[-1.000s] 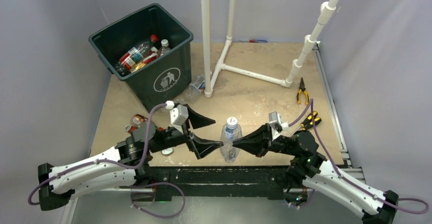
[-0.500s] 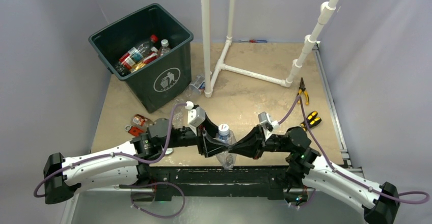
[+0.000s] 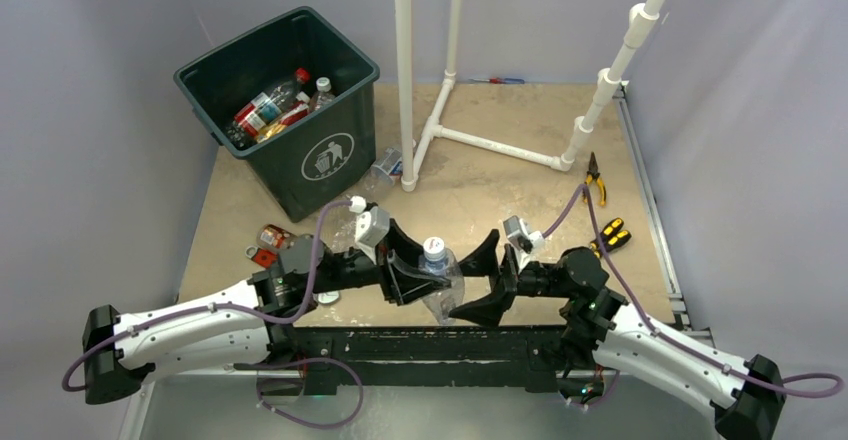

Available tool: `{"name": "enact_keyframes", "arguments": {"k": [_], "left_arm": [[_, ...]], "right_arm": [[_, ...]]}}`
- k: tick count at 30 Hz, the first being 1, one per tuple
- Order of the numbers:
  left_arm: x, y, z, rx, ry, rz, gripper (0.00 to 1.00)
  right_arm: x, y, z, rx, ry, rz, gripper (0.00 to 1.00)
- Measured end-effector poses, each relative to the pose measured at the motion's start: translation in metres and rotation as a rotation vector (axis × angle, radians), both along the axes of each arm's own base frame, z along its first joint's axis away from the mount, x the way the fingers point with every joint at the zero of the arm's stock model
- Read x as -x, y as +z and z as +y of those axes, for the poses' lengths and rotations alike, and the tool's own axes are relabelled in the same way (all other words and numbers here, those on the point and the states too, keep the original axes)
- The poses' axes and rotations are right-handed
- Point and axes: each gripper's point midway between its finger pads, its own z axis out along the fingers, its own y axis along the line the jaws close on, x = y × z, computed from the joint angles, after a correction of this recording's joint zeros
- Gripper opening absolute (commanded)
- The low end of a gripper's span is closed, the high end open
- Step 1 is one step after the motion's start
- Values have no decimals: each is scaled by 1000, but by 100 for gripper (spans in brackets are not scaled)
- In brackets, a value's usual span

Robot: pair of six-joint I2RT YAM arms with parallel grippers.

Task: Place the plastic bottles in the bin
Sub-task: Pick up the plastic bottle at the center of the board.

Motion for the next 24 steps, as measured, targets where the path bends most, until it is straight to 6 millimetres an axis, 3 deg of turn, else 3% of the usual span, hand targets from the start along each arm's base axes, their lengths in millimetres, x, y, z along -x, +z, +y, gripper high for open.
{"name": "enact_keyframes", "arguments": {"k": [6,11,17,20,24], "left_arm": [[-23,25,13,85,156,-3,0],[-45,38,7,83,252,29,0],[-62,34,1,50,329,98,0],[-67,35,4,58,364,119,0],[-72,44,14,95,410,132,0]], "right_arm": [[-8,5,-2,-15,-55,54,99],[-26,23,-6,-50,-172,69,99],[-54,49,-15,-106,-342,58,99],[-67,49,-15,-102,-400,65,99],[-76,35,-8,-56,-426,93,99]]}}
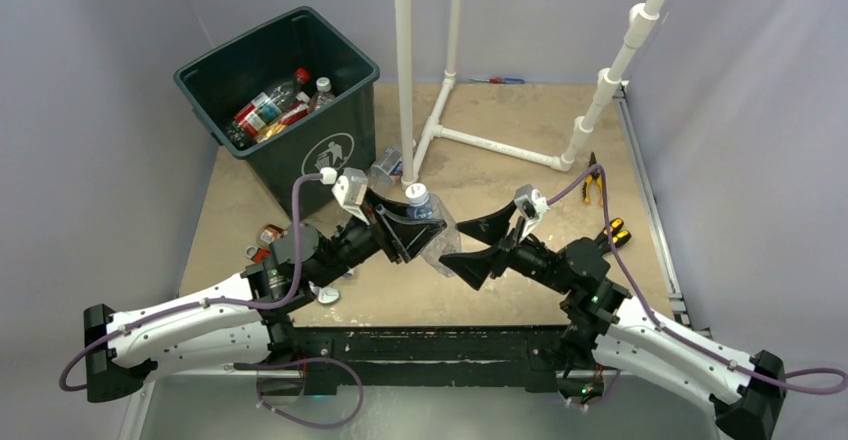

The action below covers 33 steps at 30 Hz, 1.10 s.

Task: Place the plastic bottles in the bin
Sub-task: Pick up the plastic bottle at the center of the board.

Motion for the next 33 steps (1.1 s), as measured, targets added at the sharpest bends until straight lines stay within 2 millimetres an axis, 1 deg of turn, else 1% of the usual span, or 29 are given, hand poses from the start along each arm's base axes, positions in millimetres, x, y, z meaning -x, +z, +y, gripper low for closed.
{"name": "enact_keyframes", "arguments": {"k": [3,7,11,13,15,17,21,22,23,26,27,28,30,32,33], "left_arm": [[-5,2,8,11,45,17,0],[-16,0,13,-12,112,58,0],[-26,12,14,-17,168,91,0],[-28,14,14,-15,175,98,0],[-28,14,14,-17,175,100,0],[-26,14,13,-17,166,99,0],[-22,15,12,-6,140,97,0],[-20,15,11,-6,131,97,3],[-19,15,10,-5,122,96,8],[-17,17,9,-1,108,90,17],[-17,17,9,1,105,88,23],[-16,18,9,2,103,86,31],[-15,19,9,4,99,84,54],[-14,19,9,2,94,79,74],[-13,20,10,2,90,78,82]], "right_arm": [[-1,-3,4,6,6,9,99],[0,-7,9,20,20,13,99],[1,-8,20,52,52,11,99],[2,-7,26,67,69,7,98],[4,-8,30,76,78,4,94],[4,-9,30,80,81,4,87],[4,1,28,47,71,-18,65],[4,5,27,35,68,-27,57],[4,8,27,23,65,-36,52],[6,12,28,9,74,-48,40],[6,13,28,7,75,-49,37],[6,13,28,6,77,-50,35],[6,14,29,3,80,-52,31],[7,14,28,1,82,-62,29],[8,15,28,0,83,-66,28]]}}
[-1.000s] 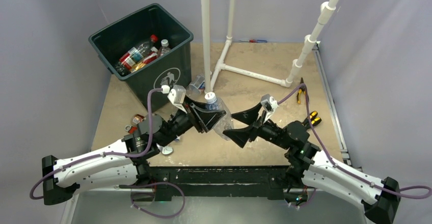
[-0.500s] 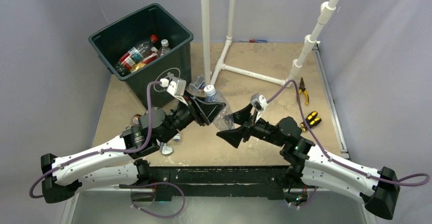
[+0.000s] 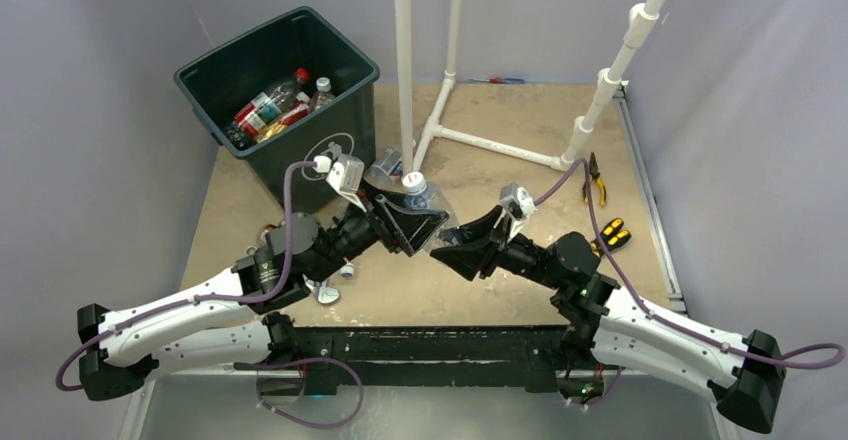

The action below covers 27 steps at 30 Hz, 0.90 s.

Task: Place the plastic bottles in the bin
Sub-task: Pick up the plastic bottle at the center of the board.

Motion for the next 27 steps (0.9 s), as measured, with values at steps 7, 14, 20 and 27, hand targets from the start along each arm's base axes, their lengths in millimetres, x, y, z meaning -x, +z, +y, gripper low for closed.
{"name": "enact_keyframes", "arguments": {"k": [7,14,20,27], "left_arm": [[4,19,34,25,59,-40,87],[7,74,43,77,70,-122,68],[5,66,8,-4,-5,-134,62],[2,31,-13,-119,-45,-86,64]], "right_arm": [[10,7,-10,-7,15,-61,22],[17,0,-13,8,36,-85,19],[16,-5,-12,18,37,-81,18],[16,-3,-13,14,36,-83,16]]}}
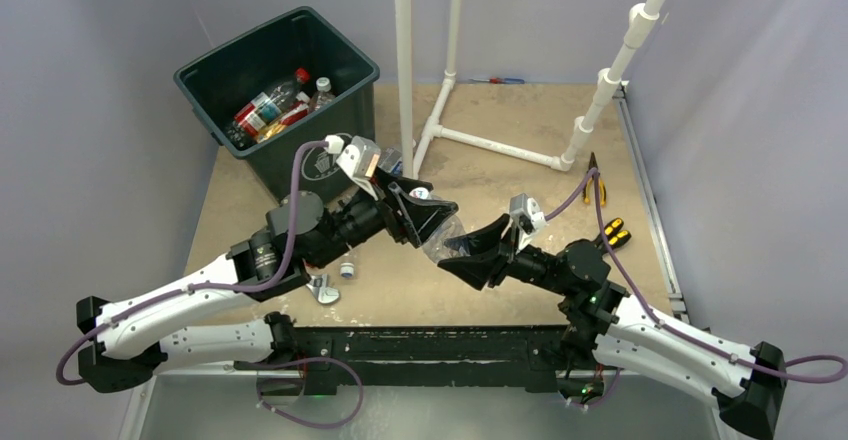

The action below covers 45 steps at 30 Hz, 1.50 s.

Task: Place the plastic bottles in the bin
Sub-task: Pick up the plastic bottle at the center of the board.

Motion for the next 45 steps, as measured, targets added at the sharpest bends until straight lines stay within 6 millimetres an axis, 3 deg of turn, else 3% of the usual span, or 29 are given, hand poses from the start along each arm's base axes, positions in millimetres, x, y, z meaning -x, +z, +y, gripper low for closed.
{"name": "enact_keyframes", "arguments": {"k": [7,9,13,15,23,24,26,27,28,33,34,37,40,42,45], "left_arm": [[6,12,12,45,0,-15,39],[6,14,14,51,0,-17,39],[6,14,14,53,0,-17,53],[7,14,14,53,-3,-15,53],[6,5,8,39,-10,-7,31],[6,5,8,40,-10,-7,26],[6,5,8,41,-11,-7,3],[6,6,8,42,-12,-8,0],[6,6,8,44,-13,-9,0],[5,6,8,43,-8,-10,0],[5,6,9,43,-3,-10,0],[0,3,19,17,45,-9,0],[-9,6,43,-40,145,-23,0],[-18,24,67,-58,241,-58,0],[-30,66,114,-42,426,-135,0]], "right_arm": [[1,1,-2,-7,-2,-4,15],[1,0,-2,-6,-2,-3,14],[1,0,-2,-8,-2,-5,14],[1,0,-2,-7,-3,-4,14],[-1,-1,-2,-7,-10,-1,13],[-1,-1,-2,-7,-11,-1,13],[-1,-1,-2,-8,-11,-1,13],[-1,0,-2,-9,-11,-2,14],[-1,0,-2,-9,-12,-2,19],[-1,-1,-2,-10,-15,11,92],[-2,-2,-2,-8,-18,20,98],[-4,-7,-3,4,-28,48,99],[-3,-9,-8,12,-42,72,99],[0,-4,-15,-7,-49,70,99],[2,9,-29,-54,-82,55,99]]}}
